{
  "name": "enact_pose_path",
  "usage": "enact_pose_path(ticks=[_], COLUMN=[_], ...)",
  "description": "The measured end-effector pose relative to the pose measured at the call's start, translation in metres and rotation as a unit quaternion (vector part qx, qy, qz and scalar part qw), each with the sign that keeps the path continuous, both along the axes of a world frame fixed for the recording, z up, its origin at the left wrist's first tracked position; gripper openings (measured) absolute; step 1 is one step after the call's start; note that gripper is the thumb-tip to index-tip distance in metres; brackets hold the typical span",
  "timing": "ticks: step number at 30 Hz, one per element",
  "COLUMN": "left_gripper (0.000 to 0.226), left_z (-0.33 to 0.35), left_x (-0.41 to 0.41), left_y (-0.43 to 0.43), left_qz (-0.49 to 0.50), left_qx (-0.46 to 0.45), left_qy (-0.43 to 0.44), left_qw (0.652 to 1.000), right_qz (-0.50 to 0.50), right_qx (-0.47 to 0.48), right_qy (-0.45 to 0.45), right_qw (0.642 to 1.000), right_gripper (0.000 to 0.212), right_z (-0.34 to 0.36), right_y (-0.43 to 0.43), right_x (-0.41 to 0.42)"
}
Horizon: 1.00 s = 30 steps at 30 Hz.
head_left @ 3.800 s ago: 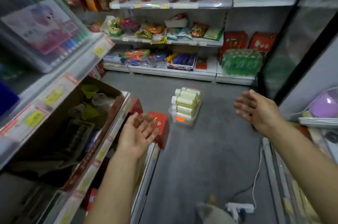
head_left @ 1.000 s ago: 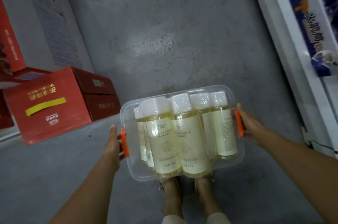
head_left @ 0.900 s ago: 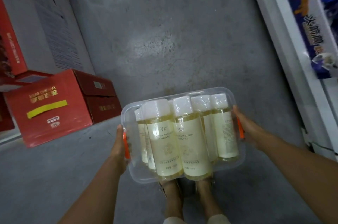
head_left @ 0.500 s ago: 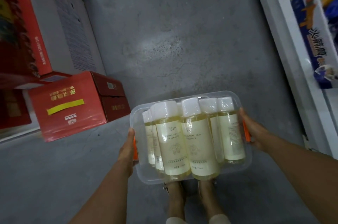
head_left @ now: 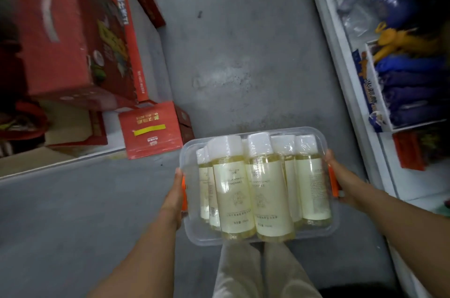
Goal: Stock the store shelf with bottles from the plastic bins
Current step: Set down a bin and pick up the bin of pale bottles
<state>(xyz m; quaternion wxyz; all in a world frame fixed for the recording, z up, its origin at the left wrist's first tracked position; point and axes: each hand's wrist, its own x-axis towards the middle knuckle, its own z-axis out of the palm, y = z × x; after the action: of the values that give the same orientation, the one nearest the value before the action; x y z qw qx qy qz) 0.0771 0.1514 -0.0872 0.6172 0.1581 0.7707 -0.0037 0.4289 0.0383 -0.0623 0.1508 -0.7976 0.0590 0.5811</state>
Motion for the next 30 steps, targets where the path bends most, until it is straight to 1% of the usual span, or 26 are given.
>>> enact_pose_path(ticks=[2,4,5,7,9,11,14,16,18,20,22,23,24,26,28,29,30], left_gripper=[0.072,0.074,0.077,0.089,0.104,0.105,0.104,0.103,0.094,0.085,0.083,0.082,0.08,0.075,0.075,0.078,0.082], left_z=[0.038,0.075,0.091,0.118,0.123,0.142,0.176,0.194,0.22,0.23,0.234,0.235,0.237,0.242,0.242,0.245,0.245], left_x=[-0.008,-0.018,-0.023,-0.042,-0.057,-0.071,-0.093,-0.107,-0.119,-0.137,-0.16,-0.172,-0.185,-0.214,-0.248,-0.266,-0.287], left_y=[-0.006,-0.015,-0.02,-0.033,-0.041,-0.049,-0.061,-0.071,-0.081,-0.093,-0.106,-0.113,-0.119,-0.129,-0.138,-0.141,-0.143], left_qz=[0.005,0.009,0.011,0.023,0.036,0.052,0.101,0.134,0.159,0.191,0.217,0.236,0.262,0.308,0.34,0.354,0.379], left_qx=[0.004,0.003,0.009,0.019,0.022,0.025,0.018,0.026,0.025,0.033,0.041,0.043,0.045,0.054,0.048,0.048,0.046], left_qy=[-0.004,-0.011,-0.012,-0.019,-0.019,-0.013,-0.02,-0.019,-0.017,-0.013,-0.003,0.006,0.006,0.006,0.011,0.005,0.011], left_qw=[1.0,1.0,1.0,0.999,0.999,0.998,0.995,0.99,0.987,0.981,0.975,0.971,0.964,0.95,0.939,0.934,0.924], right_qz=[0.007,0.014,0.016,0.019,0.027,0.034,0.071,0.104,0.144,0.172,0.19,0.207,0.231,0.276,0.319,0.332,0.34], right_qx=[0.008,0.012,0.017,0.032,0.037,0.034,0.051,0.042,0.045,0.038,0.062,0.074,0.068,0.069,0.084,0.085,0.087], right_qy=[0.0,-0.012,-0.015,-0.017,-0.013,-0.011,-0.01,-0.011,-0.006,-0.019,-0.025,-0.023,-0.014,-0.022,-0.021,-0.028,-0.031], right_qw=[1.0,1.0,1.0,0.999,0.999,0.999,0.996,0.994,0.989,0.984,0.98,0.975,0.97,0.958,0.944,0.939,0.936], right_gripper=[0.073,0.077,0.075,0.066,0.059,0.059,0.072,0.078,0.084,0.1,0.117,0.117,0.111,0.092,0.075,0.075,0.079], right_z=[0.035,0.068,0.086,0.121,0.142,0.164,0.188,0.199,0.216,0.218,0.189,0.186,0.197,0.239,0.251,0.251,0.251], right_y=[-0.004,-0.007,-0.009,-0.012,-0.012,-0.017,-0.013,-0.004,0.007,0.014,0.023,0.031,0.042,0.067,0.088,0.098,0.107], right_x=[-0.007,-0.016,-0.021,-0.034,-0.041,-0.053,-0.071,-0.083,-0.102,-0.115,-0.115,-0.126,-0.147,-0.208,-0.259,-0.282,-0.306])
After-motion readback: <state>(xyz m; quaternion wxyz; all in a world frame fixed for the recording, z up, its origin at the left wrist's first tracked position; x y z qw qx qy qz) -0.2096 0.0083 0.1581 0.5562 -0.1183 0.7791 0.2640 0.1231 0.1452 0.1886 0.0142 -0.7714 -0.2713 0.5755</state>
